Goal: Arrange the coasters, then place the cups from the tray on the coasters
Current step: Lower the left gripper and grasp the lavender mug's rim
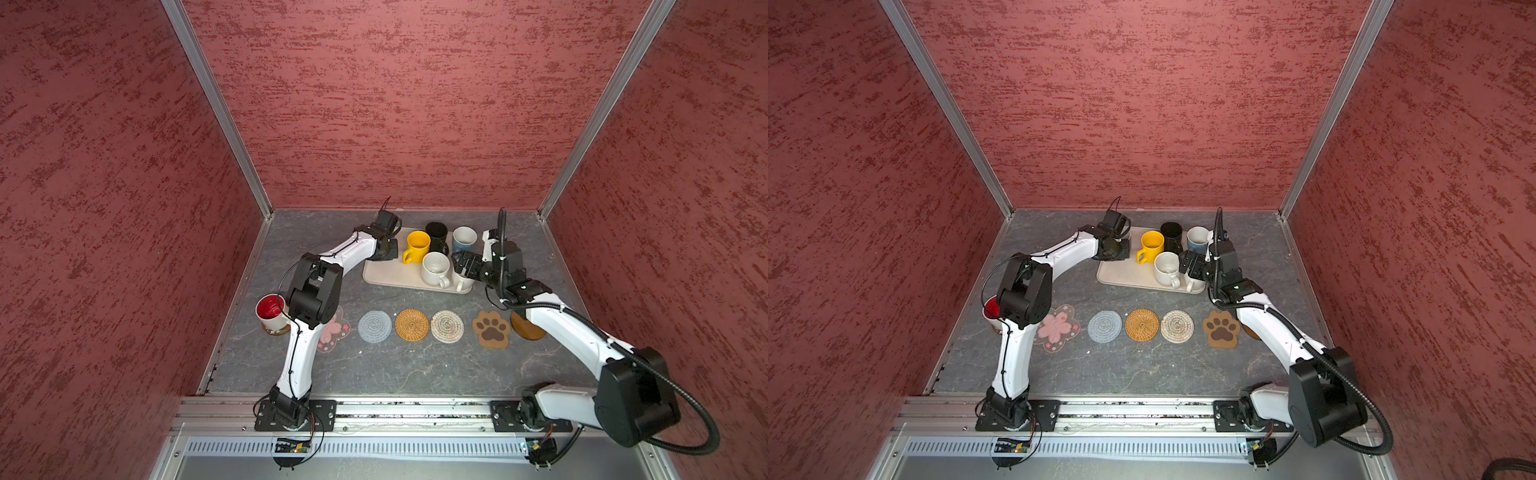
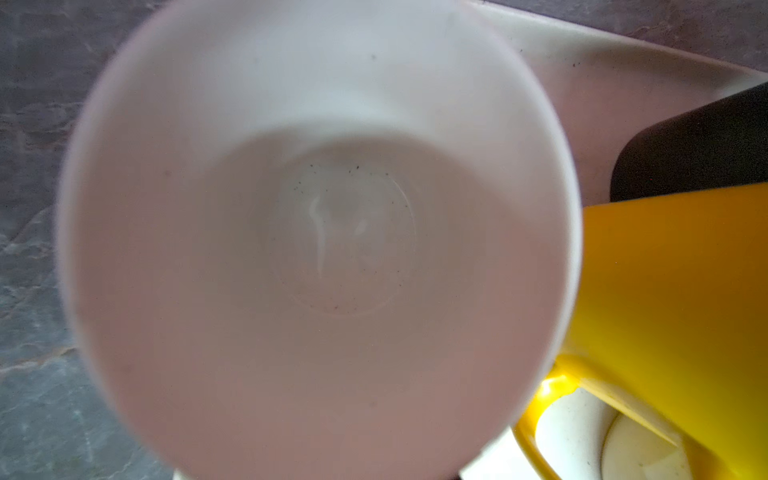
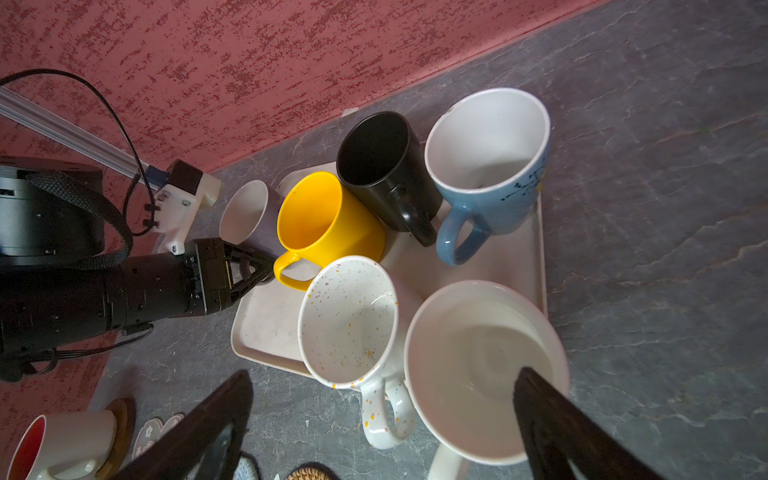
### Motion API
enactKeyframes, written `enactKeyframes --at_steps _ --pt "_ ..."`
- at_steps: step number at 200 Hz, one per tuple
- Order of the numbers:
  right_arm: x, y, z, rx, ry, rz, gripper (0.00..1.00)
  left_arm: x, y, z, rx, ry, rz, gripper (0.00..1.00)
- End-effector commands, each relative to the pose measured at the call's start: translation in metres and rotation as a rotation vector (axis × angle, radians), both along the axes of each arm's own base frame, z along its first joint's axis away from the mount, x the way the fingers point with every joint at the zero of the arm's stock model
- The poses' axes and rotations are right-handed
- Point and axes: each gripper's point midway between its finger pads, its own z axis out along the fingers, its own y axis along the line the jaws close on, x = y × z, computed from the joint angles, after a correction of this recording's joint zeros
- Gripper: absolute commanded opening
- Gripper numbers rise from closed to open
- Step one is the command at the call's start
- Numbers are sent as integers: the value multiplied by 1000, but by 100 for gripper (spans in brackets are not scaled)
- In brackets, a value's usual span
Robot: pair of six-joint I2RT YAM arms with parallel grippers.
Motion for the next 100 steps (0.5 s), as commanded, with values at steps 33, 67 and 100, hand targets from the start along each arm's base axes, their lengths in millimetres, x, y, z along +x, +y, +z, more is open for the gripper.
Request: enactKeyframes --at_steps 33,67,100 --pt "4 0 2 6 -16 5 98 3 2 13 4 -20 -8 0" --pt "3 3 0 -24 -21 43 99 1 1 32 -10 -51 -14 0" --pt "0 3 7 -36 -31 56 99 -5 -3 60 -20 -105 -37 0"
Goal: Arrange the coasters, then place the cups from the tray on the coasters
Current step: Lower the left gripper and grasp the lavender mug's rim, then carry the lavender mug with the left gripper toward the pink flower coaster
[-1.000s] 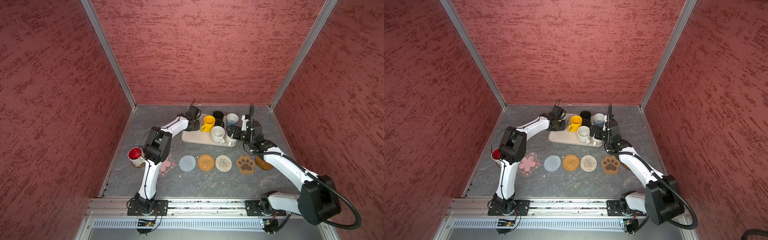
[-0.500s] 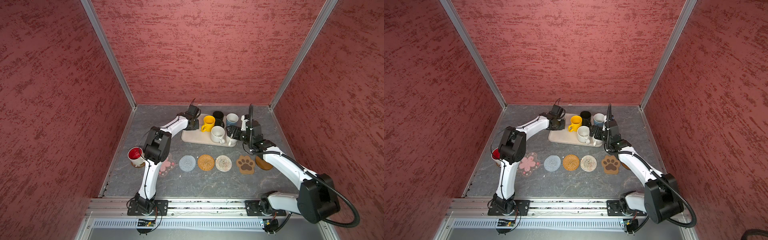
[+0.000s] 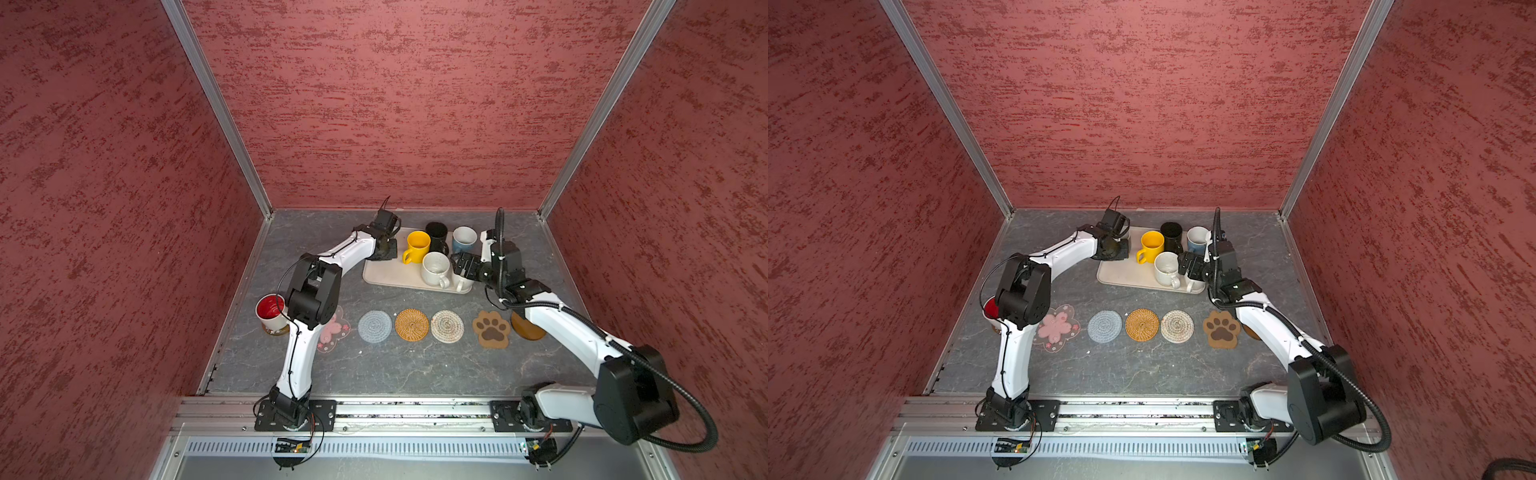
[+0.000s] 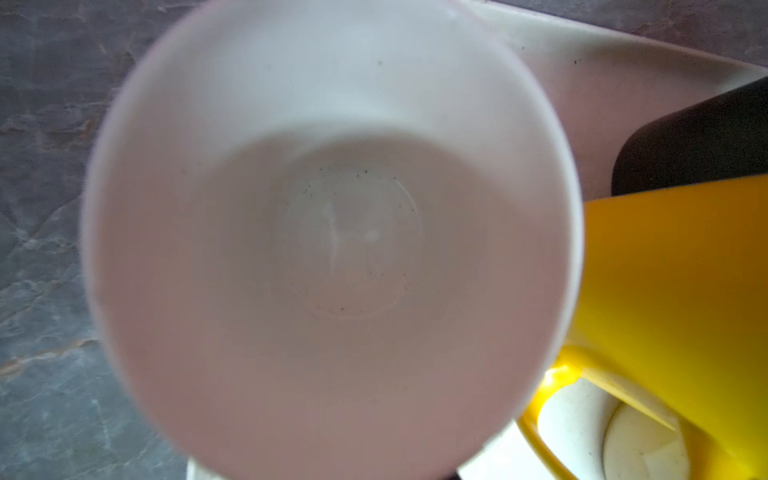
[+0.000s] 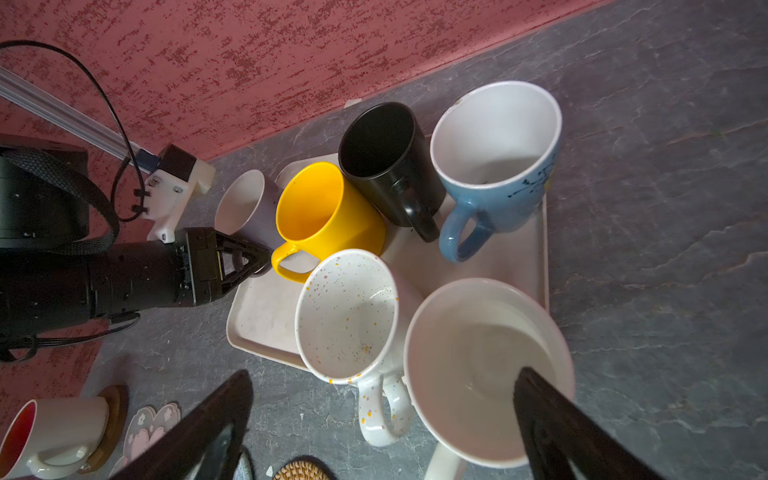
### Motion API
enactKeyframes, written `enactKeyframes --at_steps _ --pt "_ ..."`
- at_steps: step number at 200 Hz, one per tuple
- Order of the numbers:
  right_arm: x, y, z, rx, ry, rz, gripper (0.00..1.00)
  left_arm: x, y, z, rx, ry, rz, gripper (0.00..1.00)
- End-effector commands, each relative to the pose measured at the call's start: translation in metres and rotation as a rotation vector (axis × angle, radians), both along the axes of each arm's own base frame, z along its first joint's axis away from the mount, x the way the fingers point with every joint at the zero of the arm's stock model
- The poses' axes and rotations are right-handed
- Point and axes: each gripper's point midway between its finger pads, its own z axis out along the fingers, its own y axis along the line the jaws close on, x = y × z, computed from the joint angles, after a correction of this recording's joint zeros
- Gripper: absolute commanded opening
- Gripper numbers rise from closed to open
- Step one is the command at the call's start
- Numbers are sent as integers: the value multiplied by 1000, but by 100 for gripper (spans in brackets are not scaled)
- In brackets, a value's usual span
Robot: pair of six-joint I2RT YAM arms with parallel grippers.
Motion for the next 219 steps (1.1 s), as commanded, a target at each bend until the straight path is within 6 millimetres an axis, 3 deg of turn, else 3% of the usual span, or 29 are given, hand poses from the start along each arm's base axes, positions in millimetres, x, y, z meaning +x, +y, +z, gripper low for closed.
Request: enactKeyframes --at_steps 1,53,83,118,140,181,219 --pt "1 0 11 -11 -31 21 99 0 -5 54 -28 -109 -29 0" --pt "3 2 5 -13 -12 33 99 -20 -5 87 -35 -170 -50 0" --pt "1 5 12 4 -24 43 99 -36 4 99 -45 -195 -47 0" --pt "1 16 26 26 -47 70 99 -58 24 107 -26 -204 8 0" --pt "3 27 25 36 -42 97 99 -73 41 116 -25 -224 69 0" --pt "9 52 23 51 -37 146 99 -105 59 119 -29 -198 101 0" --pt "15 76 28 51 -46 187 99 -135 84 102 -4 -185 164 0"
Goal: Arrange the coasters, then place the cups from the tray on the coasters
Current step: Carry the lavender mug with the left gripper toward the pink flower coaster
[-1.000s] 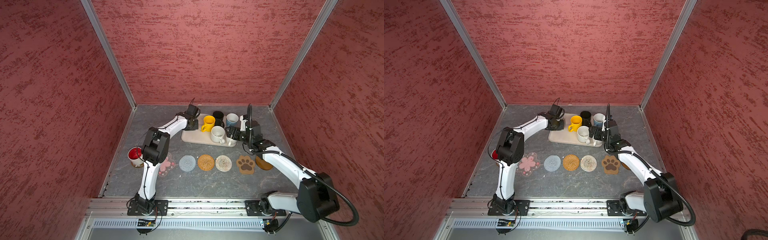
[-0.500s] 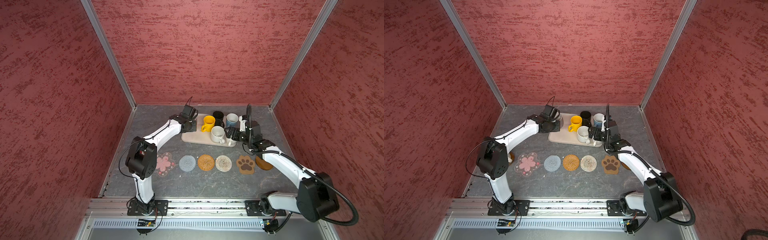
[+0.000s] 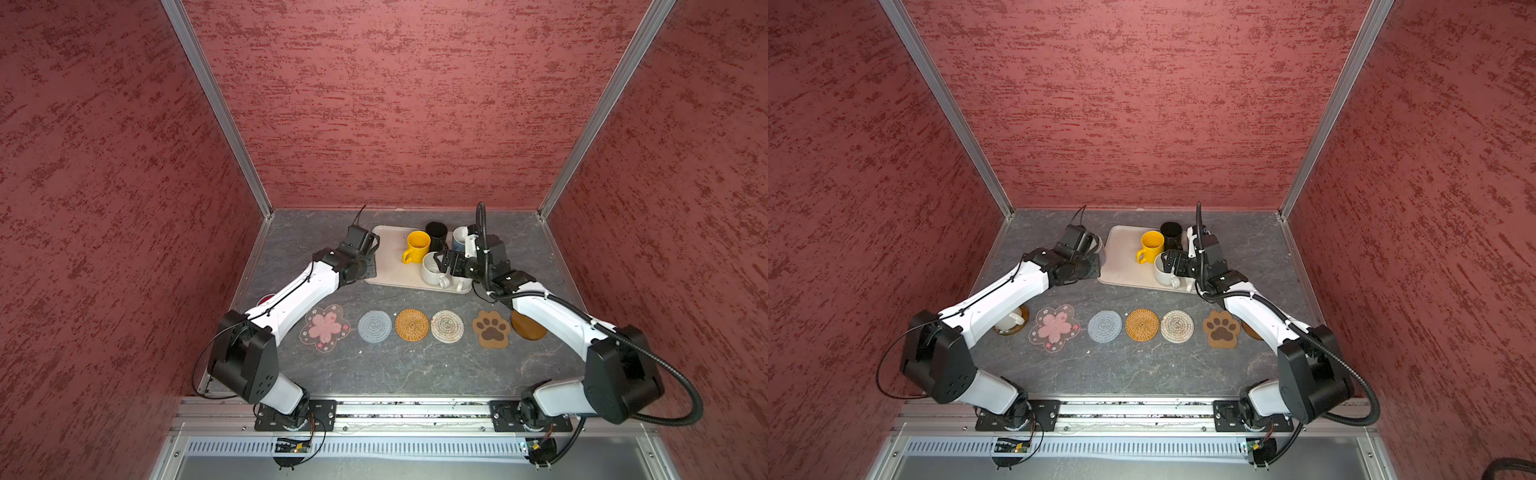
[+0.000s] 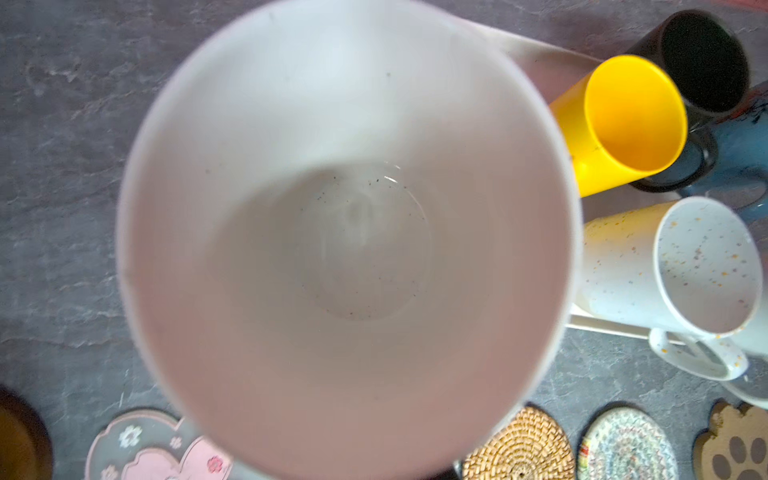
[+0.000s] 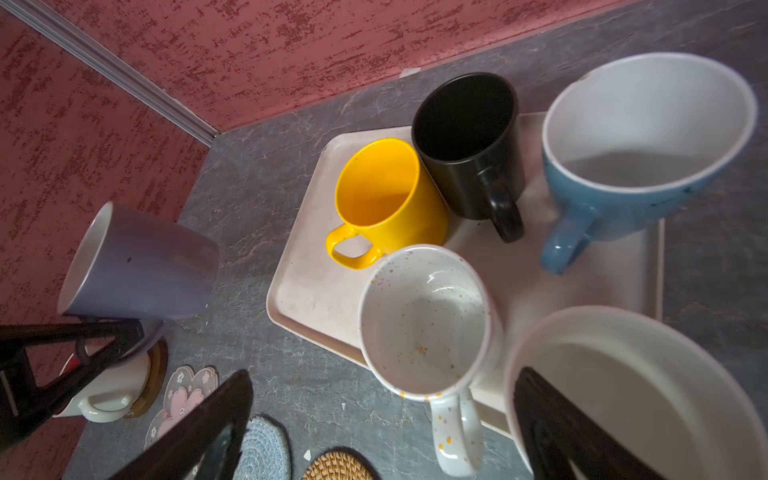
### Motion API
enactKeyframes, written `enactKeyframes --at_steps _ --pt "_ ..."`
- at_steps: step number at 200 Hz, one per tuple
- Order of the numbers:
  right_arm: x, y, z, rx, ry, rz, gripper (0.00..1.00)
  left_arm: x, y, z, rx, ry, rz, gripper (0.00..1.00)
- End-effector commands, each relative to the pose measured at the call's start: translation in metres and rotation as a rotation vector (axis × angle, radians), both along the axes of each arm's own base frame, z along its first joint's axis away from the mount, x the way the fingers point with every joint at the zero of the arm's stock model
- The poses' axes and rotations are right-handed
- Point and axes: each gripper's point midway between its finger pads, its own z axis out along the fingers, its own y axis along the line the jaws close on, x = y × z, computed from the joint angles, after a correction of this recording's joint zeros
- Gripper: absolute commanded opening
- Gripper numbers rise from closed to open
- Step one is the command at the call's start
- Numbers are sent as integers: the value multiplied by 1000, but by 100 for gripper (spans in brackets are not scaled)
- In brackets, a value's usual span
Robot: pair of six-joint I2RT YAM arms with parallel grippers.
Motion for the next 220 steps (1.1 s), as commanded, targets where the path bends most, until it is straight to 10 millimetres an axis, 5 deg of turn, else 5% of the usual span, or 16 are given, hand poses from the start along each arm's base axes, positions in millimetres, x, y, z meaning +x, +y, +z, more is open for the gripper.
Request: enactKeyframes --at_steps 1,50,119,220 --pt "8 19 26 35 -64 35 99 -6 15 9 -3 -64 72 0" --pt "18 49 11 24 -29 84 99 -45 49 -4 39 -48 164 0" --pt "28 88 14 6 -27 148 99 -96 66 -11 17 -37 202 0" --pt "33 117 10 -2 -18 190 99 -135 90 -34 81 -24 316 0"
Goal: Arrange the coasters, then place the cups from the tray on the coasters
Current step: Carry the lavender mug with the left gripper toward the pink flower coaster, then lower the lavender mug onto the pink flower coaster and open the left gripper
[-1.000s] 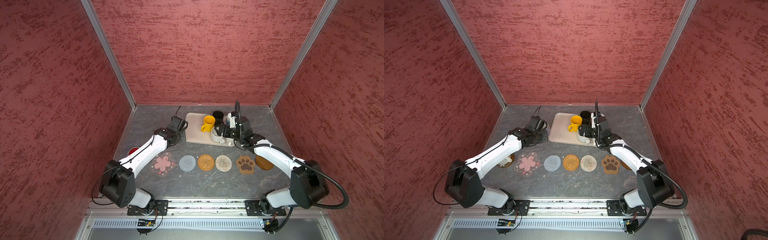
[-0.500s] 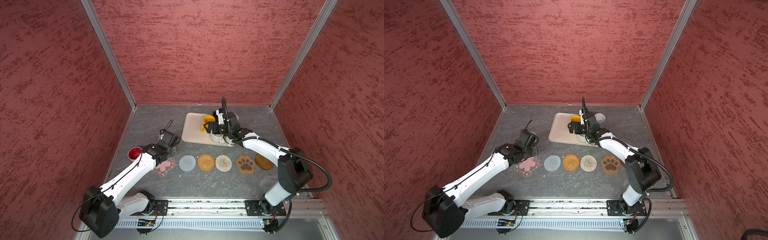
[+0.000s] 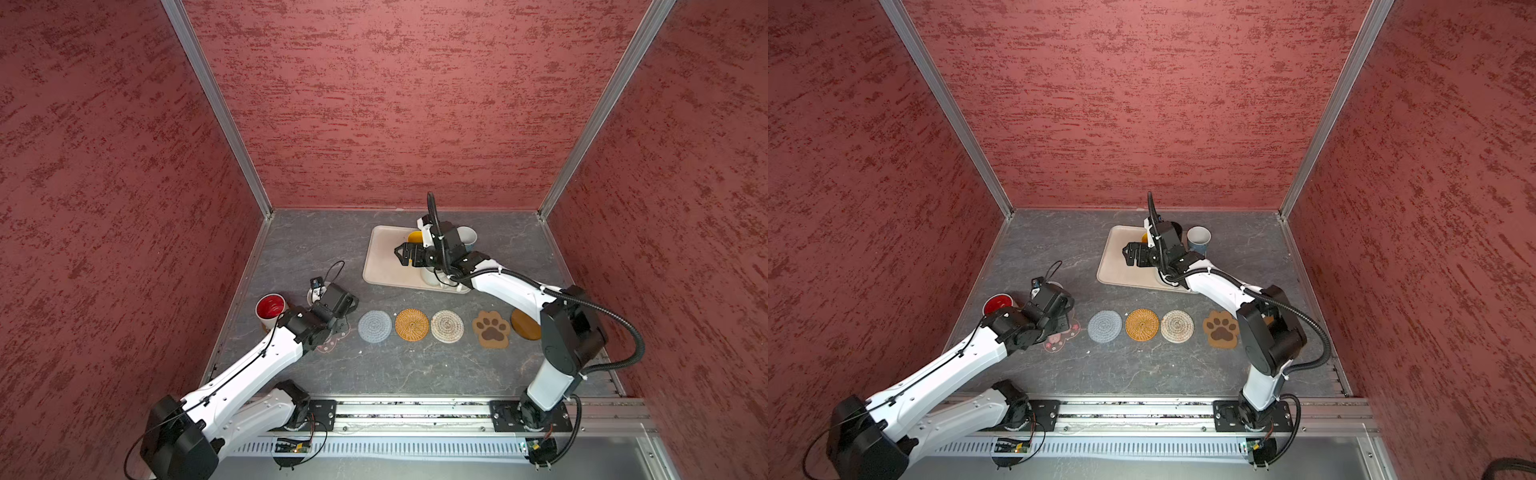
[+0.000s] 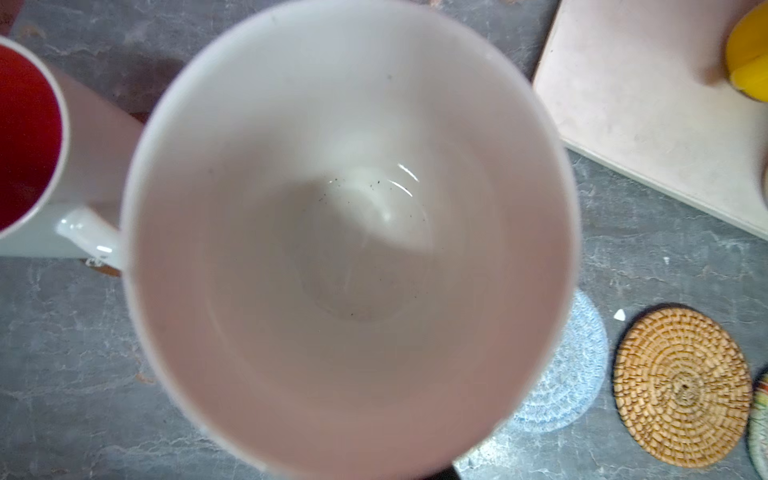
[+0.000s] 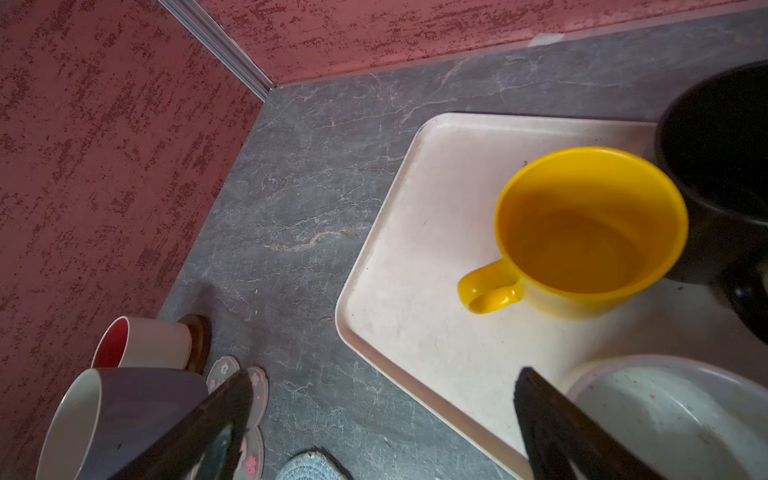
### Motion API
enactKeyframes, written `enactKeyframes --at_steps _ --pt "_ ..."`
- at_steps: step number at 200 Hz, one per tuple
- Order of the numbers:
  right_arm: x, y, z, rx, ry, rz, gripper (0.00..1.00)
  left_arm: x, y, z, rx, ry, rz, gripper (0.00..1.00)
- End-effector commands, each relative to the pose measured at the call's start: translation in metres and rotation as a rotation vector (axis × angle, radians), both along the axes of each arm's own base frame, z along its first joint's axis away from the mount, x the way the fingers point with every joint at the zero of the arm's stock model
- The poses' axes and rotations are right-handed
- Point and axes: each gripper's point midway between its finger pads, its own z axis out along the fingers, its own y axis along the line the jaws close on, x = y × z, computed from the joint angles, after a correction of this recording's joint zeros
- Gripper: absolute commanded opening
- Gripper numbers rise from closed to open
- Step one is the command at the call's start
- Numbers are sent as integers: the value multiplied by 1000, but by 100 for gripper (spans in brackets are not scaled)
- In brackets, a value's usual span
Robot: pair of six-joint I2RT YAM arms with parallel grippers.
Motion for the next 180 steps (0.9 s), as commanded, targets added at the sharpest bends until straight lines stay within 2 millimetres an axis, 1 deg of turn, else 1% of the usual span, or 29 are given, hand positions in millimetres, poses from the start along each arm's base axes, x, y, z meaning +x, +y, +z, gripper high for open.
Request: enactKeyframes --at_steps 1,39,64,82,123,180 --pt "4 8 11 7 -30 15 99 4 9 11 15 -76 76 0" --pt "2 10 5 -1 -20 21 99 -4 15 11 22 -92 96 0" --pt "3 12 2 1 -16 25 99 -9 18 6 35 -86 104 0" --pt "3 13 0 1 -13 28 99 -12 15 2 19 -69 98 0" --pt "1 17 -2 10 -5 38 99 -18 6 -1 -10 -59 88 0" --pt "-3 14 -6 5 2 37 99 -19 4 -20 4 -47 98 0"
